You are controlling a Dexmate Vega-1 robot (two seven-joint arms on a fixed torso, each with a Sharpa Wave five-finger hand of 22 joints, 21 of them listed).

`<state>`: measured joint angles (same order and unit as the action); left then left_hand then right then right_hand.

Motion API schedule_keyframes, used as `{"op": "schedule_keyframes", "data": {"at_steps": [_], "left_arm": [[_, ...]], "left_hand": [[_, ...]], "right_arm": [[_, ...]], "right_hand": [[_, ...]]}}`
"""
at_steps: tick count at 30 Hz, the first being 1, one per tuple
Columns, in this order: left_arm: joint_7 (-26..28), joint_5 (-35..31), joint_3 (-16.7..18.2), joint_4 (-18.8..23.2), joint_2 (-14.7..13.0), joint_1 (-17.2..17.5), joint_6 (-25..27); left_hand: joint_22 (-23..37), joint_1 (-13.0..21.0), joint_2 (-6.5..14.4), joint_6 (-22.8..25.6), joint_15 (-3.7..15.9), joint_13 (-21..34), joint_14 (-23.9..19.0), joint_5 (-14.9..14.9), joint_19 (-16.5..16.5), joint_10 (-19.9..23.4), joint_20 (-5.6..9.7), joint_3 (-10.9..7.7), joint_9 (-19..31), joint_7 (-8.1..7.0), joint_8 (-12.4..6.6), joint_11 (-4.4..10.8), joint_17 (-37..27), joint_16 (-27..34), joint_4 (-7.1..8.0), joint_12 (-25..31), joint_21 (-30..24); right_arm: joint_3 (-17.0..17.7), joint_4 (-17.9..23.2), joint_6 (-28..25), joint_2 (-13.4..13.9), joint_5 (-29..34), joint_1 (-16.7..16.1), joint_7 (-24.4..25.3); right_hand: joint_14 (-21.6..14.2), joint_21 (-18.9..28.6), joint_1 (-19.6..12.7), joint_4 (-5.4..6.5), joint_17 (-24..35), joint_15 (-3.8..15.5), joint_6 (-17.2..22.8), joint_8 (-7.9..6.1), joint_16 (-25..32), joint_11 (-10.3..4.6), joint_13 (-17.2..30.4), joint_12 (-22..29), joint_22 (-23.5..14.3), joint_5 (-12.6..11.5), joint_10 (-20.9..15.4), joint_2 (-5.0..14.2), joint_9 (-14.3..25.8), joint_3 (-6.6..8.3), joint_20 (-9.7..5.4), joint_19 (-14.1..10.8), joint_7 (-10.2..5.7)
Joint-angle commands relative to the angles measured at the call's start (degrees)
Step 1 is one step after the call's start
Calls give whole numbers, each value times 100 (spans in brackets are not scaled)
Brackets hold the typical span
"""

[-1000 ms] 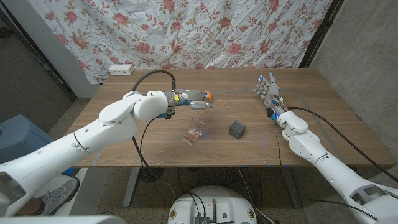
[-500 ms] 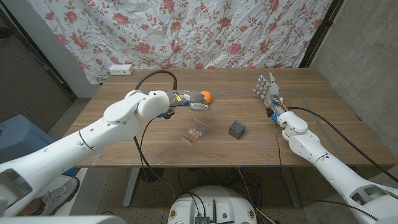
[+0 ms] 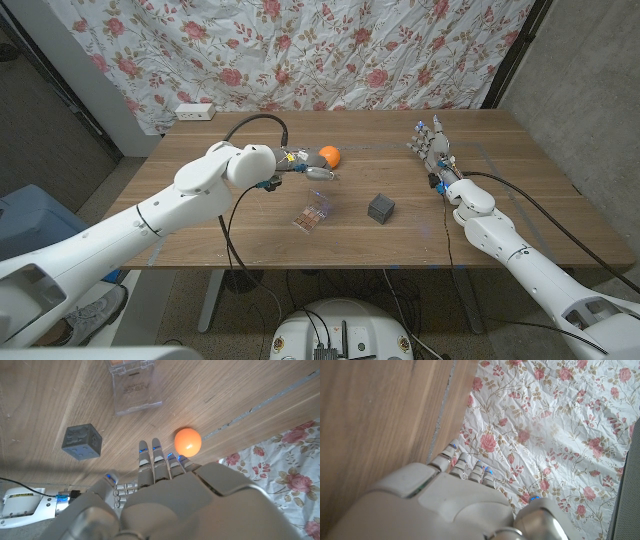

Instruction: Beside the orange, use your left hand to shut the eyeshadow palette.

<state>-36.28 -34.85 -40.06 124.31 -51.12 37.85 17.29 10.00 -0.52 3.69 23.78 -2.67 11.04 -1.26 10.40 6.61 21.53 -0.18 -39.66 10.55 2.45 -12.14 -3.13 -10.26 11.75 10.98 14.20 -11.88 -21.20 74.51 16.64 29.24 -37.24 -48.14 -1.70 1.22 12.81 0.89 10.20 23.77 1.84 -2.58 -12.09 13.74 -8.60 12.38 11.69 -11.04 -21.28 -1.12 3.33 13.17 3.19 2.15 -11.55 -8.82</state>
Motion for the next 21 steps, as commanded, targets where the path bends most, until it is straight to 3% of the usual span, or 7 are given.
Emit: {"op": "schedule_keyframes", "data": {"at_steps": [1, 13, 21], "left_arm": [[-382, 55, -177, -150, 114, -230, 39], [-578, -83, -316, -210, 133, -319, 172], [-633, -108, -407, -316, 207, -396, 155]], "left_hand": [[28, -51, 566, 54, -21, 13, -73, -5, -77, 114, -4, 38, 28, -9, -2, 24, -26, 28, 10, 61, -38], [38, -53, 597, 353, -23, 25, -239, 1, -235, 375, -35, 145, 32, 108, -64, 102, -39, 51, 17, 119, -79], [39, -47, 619, 454, 0, 28, -393, 8, -338, 540, -41, 188, 33, 162, -68, 77, -39, 83, 16, 151, -103]], "right_arm": [[0, -6, 0, -1, 0, 1, -4], [0, -5, -1, -1, 0, 1, -3], [1, -1, -3, 1, 0, 0, -1]], "right_hand": [[16, 36, 3, 45, 19, 658, 2, -31, 31, -30, 10, 34, -15, -46, 2, 564, 30, -20, -16, -36, -54], [14, 35, 3, 45, 20, 660, 4, -31, 31, -31, 10, 34, -15, -47, 2, 564, 30, -20, -16, -35, -52], [13, 36, 3, 45, 21, 660, 4, -31, 31, -33, 10, 34, -15, -47, 4, 563, 30, -21, -16, -36, -52]]}}
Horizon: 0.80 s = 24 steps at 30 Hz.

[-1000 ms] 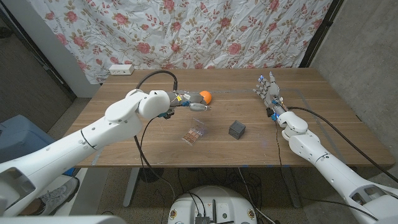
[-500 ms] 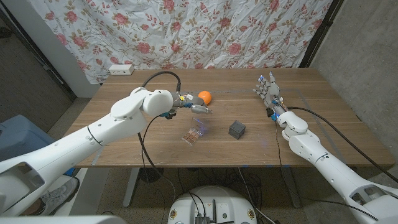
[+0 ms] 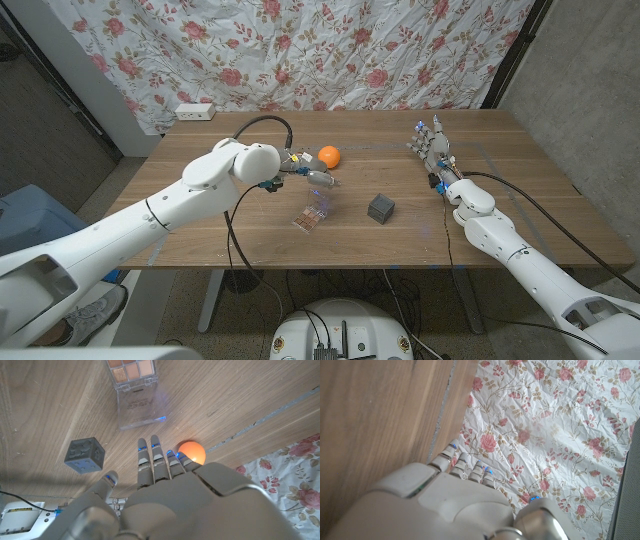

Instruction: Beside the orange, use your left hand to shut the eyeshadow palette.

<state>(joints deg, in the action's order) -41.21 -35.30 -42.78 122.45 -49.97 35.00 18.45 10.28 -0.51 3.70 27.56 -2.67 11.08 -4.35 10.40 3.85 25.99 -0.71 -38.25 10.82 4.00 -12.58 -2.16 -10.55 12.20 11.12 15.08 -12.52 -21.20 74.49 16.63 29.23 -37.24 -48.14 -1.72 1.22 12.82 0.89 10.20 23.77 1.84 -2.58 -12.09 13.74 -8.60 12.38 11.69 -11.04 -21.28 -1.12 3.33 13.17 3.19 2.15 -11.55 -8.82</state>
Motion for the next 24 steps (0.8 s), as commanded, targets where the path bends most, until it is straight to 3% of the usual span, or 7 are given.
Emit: {"op": "schedule_keyframes", "data": {"at_steps": [1, 24], "left_arm": [[-147, -52, -142, -148, 106, -118, 38], [-230, -112, -253, -190, 140, -191, 42]], "left_hand": [[10, -46, 623, 141, -3, 24, -124, 9, -82, 138, 14, 59, 6, 31, -39, -56, -11, 45, 1, 71, -41], [5, -32, 667, 570, 60, 50, -677, 24, -421, 784, -23, 158, 26, 90, -91, -47, -12, 139, -4, 204, -98]], "right_arm": [[1, 1, -2, 1, 0, 0, 1], [-5, -10, -3, 14, -18, 7, -64]], "right_hand": [[11, 35, 3, 45, 21, 659, 5, -31, 32, -33, 10, 33, -15, -47, 6, 563, 30, -21, -13, -34, -54], [15, 35, 3, 45, 23, 668, 3, -30, 29, -37, 10, 33, -15, -49, 4, 564, 30, -22, -14, -33, -56]]}}
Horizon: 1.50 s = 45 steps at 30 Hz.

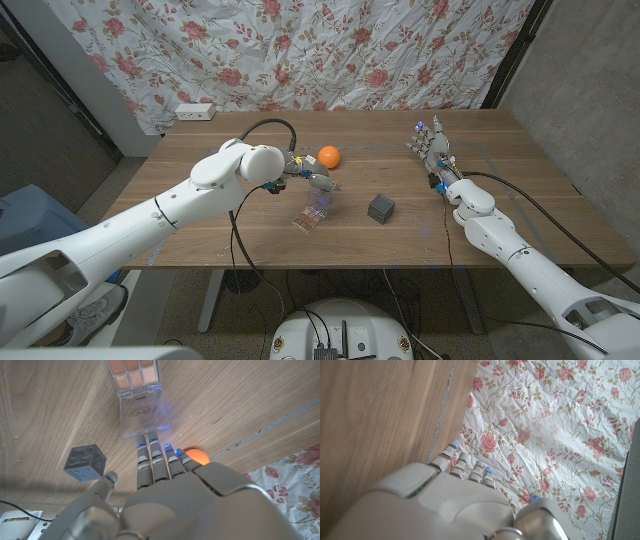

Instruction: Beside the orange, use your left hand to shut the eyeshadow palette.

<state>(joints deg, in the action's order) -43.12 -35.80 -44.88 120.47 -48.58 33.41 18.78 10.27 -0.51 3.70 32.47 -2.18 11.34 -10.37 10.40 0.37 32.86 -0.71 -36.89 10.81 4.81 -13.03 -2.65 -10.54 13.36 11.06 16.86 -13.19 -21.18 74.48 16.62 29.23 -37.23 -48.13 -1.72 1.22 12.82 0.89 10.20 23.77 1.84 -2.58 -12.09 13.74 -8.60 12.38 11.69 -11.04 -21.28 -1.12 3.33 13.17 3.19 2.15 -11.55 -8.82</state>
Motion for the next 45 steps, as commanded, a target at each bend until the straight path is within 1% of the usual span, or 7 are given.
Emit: {"op": "schedule_keyframes", "data": {"at_steps": [1, 6, 13, 18, 31, 33, 45], "left_arm": [[-50, -77, -43, 18, 2, -34, 29], [-53, -72, -25, 54, -15, -11, 39], [-32, -89, -20, 95, -19, 24, 35], [-43, -121, -13, 125, -30, 43, 66], [19, -200, 69, 251, -132, 145, 73], [48, -240, 81, 269, -146, 156, 57], [-4, -222, 132, 236, -103, 160, 32]], "left_hand": [[6, -32, 667, 83, 4, 25, -79, 24, -79, 108, -24, 23, 28, 9, -46, 8, -13, 21, 2, 29, -32], [6, -29, 672, 204, 16, 29, -131, 26, -103, 159, -14, 30, 32, 38, -78, 22, -13, 22, 1, 33, -29], [4, -23, 683, 351, 44, 38, -228, 29, -126, 356, -13, 36, 37, 9, -109, 70, -13, 28, -2, 76, -15], [3, -21, 687, 404, 56, 42, -261, 30, -163, 394, -13, 37, 40, -33, -118, 84, -13, 28, -3, 77, -20], [0, -17, 687, 578, 74, 74, -484, 30, -233, 602, -10, 41, 53, 4, -154, 125, -17, 75, -6, 123, -14], [-1, -17, 687, 597, 80, 81, -510, 30, -242, 623, -7, 42, 55, 11, -157, 107, -18, 80, -7, 129, -13], [-6, -12, 685, 676, 152, 126, -680, 29, -365, 755, -11, 44, 71, 1, -167, 101, -22, 109, -13, 169, -31]], "right_arm": [[-6, -11, 0, 14, -21, 6, -69], [-1, -2, 2, -1, 0, 0, 0], [-1, -4, 4, 0, -2, 0, -6], [-1, -2, 3, 0, 0, 0, 0], [-1, -2, 3, 0, 1, 0, 0], [-6, -11, 1, 15, -21, 6, -69], [-1, -1, 2, 0, 0, -1, 0]], "right_hand": [[15, 35, 3, 45, 23, 669, 1, -30, 29, -39, 10, 34, -15, -49, 2, 564, 30, -22, -14, -33, -56], [14, 35, 3, 45, 23, 668, 1, -30, 29, -38, 10, 33, -15, -49, 5, 564, 30, -22, -15, -33, -57], [12, 36, 3, 45, 24, 669, 7, -32, 30, -43, 10, 31, -16, -49, 8, 564, 30, -22, -15, -34, -55], [13, 37, 3, 45, 24, 666, 4, -30, 29, -36, 10, 33, -16, -49, 3, 564, 30, -23, -16, -36, -53], [11, 36, 3, 45, 25, 661, 5, -31, 29, -36, 10, 32, -16, -50, 6, 564, 30, -23, -15, -35, -53], [11, 37, 3, 45, 25, 661, 6, -31, 29, -33, 10, 33, -16, -50, 4, 564, 30, -23, -17, -37, -52], [12, 37, 3, 45, 26, 666, 8, -32, 28, -33, 10, 33, -16, -50, 4, 564, 30, -24, -13, -35, -56]]}}
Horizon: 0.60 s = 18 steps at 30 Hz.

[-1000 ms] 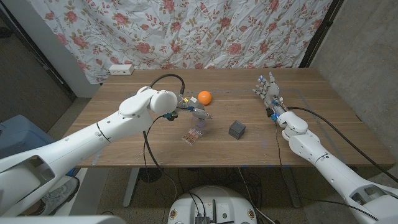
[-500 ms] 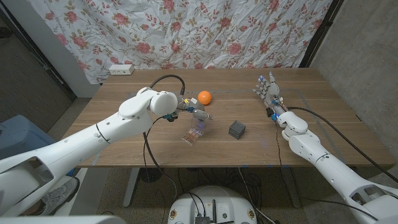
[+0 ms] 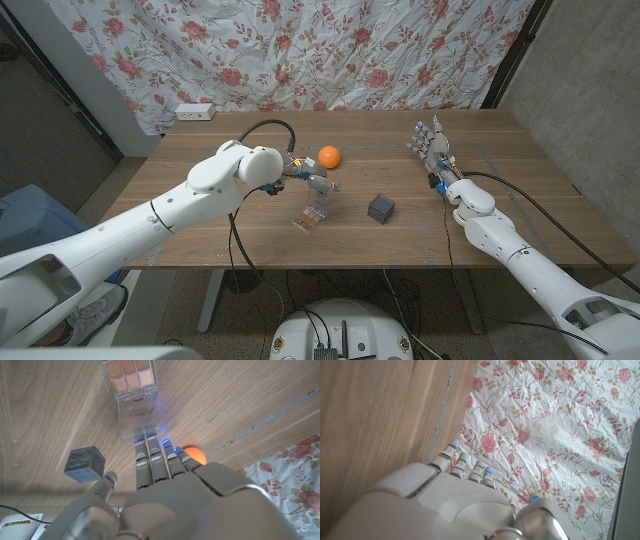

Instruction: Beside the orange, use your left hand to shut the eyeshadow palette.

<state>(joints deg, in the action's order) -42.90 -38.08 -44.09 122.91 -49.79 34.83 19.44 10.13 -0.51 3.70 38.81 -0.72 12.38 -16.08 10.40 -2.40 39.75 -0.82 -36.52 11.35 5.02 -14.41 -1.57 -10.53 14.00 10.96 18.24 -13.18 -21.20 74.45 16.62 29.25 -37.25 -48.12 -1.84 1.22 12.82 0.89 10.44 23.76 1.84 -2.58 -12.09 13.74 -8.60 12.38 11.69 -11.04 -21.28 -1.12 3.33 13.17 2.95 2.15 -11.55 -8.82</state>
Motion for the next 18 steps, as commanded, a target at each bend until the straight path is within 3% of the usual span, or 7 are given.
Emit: {"op": "schedule_keyframes", "data": {"at_steps": [1, 18], "left_arm": [[-39, 12, 44, -21, 21, 7, -53], [-15, 29, 99, 39, -30, 58, -35]], "left_hand": [[8, -12, 685, 48, 10, 28, -118, 29, -101, 90, -2, 6, 19, -17, -28, 6, -23, 44, -4, 40, -32], [4, -6, 694, 145, 23, 75, -239, 30, -144, 227, -10, -1, 34, -7, -48, 28, -28, 54, -6, 84, -16]], "right_arm": [[0, 2, 2, -2, 2, -1, 13], [0, 3, 1, -2, 2, -2, 13]], "right_hand": [[12, 37, 3, 21, 26, 661, 6, -31, 28, -36, 10, 32, -16, -50, 7, 564, 30, 0, -14, -36, -55], [12, 38, 3, 21, 28, 659, 3, -30, 27, -32, 10, 32, -16, -50, 6, 564, 30, -1, -14, -37, -60]]}}
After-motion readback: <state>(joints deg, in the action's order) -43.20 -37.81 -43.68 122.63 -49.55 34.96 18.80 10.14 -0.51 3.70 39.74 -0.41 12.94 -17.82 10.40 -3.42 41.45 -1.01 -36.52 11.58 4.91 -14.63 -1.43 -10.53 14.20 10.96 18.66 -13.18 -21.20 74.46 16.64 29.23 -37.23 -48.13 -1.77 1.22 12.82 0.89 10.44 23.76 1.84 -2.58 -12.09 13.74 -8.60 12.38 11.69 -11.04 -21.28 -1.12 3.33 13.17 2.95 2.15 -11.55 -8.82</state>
